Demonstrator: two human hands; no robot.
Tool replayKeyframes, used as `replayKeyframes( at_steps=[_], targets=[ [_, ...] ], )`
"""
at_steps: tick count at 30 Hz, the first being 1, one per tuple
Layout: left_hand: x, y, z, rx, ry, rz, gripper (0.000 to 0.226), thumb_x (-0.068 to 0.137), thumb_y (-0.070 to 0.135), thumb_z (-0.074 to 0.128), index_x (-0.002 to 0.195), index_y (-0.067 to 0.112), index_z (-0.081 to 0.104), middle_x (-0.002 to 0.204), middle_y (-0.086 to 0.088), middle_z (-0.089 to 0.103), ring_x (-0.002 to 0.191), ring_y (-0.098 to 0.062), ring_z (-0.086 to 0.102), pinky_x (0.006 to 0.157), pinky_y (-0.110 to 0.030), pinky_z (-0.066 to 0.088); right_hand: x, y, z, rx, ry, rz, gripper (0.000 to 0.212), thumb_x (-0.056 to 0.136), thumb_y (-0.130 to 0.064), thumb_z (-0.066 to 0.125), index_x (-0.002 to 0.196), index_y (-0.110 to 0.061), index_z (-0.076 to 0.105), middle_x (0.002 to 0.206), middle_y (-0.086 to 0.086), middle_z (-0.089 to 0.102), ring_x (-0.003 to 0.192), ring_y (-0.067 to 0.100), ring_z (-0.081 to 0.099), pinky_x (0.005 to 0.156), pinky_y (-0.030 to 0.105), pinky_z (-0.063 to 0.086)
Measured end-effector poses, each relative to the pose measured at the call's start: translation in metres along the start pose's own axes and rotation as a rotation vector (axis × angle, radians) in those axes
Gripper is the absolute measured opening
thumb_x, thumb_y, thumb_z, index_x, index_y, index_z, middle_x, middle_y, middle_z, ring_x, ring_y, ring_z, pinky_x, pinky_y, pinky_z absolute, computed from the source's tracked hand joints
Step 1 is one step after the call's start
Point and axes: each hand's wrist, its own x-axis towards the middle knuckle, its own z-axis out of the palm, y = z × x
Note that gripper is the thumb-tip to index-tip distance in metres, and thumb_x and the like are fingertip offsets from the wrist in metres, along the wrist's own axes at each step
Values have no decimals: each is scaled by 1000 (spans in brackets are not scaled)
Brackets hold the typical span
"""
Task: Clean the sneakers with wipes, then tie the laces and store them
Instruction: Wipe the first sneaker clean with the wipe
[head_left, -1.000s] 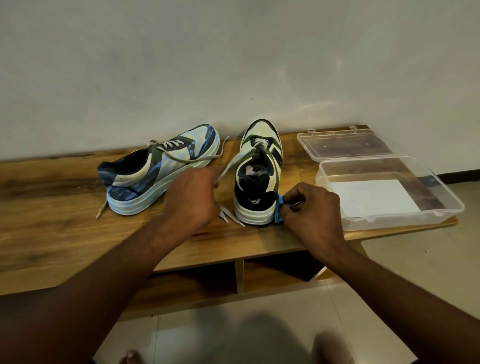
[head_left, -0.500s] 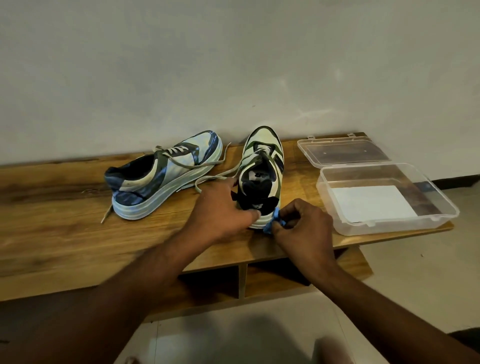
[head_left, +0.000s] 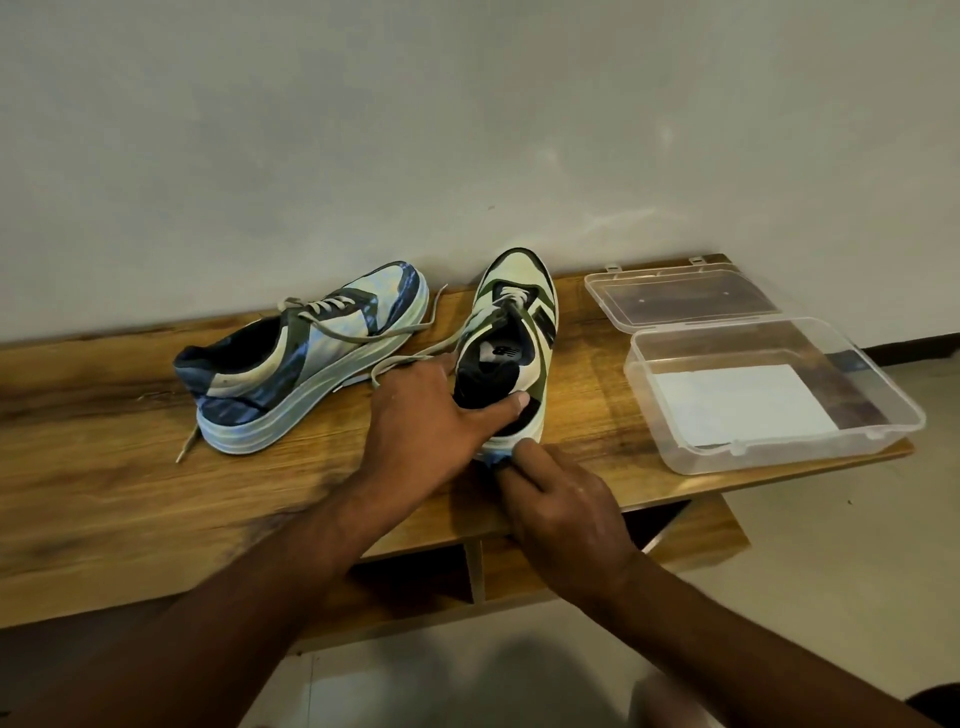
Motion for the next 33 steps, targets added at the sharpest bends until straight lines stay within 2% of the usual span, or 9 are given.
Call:
replayKeyframes(
  at_steps=[3, 7, 10, 14, 19, 23, 27, 30, 33],
  targets=[
    [1, -1, -2, 0, -24, -12, 53, 72, 76, 75, 108, 37, 75, 88, 18, 73, 83, 1, 66, 65, -18, 49, 2, 0, 0, -38, -51, -72, 22, 88, -8, 76, 108, -1, 70, 102, 13, 62, 82, 29, 65, 59, 41, 61],
    [1, 0, -3, -24, -34, -19, 52, 72, 73, 77, 109, 37, 75, 84, 21, 69, 79, 6, 62, 62, -9, 38, 7, 1, -6, -70, -109, -219, 19, 94, -9, 63, 109, -2, 70, 104, 14, 64, 84, 28, 64, 55, 39, 59],
    [3, -2, -3, -18, -50, -17, 54, 71, 75, 77, 111, 38, 75, 80, 23, 64, 74, 11, 58, 61, -11, 40, 16, 5, -12, 3, -66, -101, 18, 88, -10, 74, 104, -4, 67, 100, 12, 60, 82, 27, 63, 52, 38, 57],
    [4, -5, -6, -50, -74, -14, 61, 68, 76, 78, 115, 37, 76, 95, 16, 76, 85, 1, 67, 69, -19, 52, 20, 9, -24, 148, -41, 156, 13, 81, -6, 77, 91, -9, 69, 94, 4, 60, 72, 16, 59, 55, 28, 53],
    [3, -6, -6, -81, -78, -12, 59, 69, 71, 81, 117, 38, 75, 90, 21, 70, 88, 2, 66, 65, -13, 44, 32, 48, -29, 304, 118, 542, 15, 74, -5, 84, 82, -17, 77, 83, -6, 67, 71, 7, 62, 66, 34, 58],
    [2, -8, -7, -97, -81, -9, 60, 70, 69, 82, 120, 36, 75, 96, 20, 71, 90, 3, 65, 69, -12, 45, 30, 23, -31, 342, 128, 432, 19, 75, -4, 85, 87, -16, 77, 88, -5, 70, 76, 3, 64, 69, 20, 57],
    [4, -8, -7, -68, -92, 8, 59, 71, 71, 80, 119, 38, 74, 97, 20, 72, 91, 2, 65, 69, -11, 44, 27, 10, -31, 299, 38, 266, 19, 77, -2, 81, 87, -15, 72, 93, -4, 66, 80, 5, 60, 67, 21, 55],
    [4, -5, -8, -65, -103, -3, 58, 71, 70, 81, 119, 38, 74, 95, 19, 71, 85, 4, 64, 66, -12, 44, 29, 21, -30, 339, 50, 339, 19, 77, -4, 82, 87, -17, 73, 91, -7, 68, 80, 4, 62, 69, 22, 56],
    [3, -5, -9, -86, -122, -18, 55, 71, 68, 82, 118, 39, 75, 93, 21, 72, 85, 7, 64, 65, -14, 46, 34, 38, -32, 472, 127, 557, 19, 77, -5, 83, 87, -19, 75, 86, -12, 71, 78, 3, 68, 70, 24, 59]
  ],
)
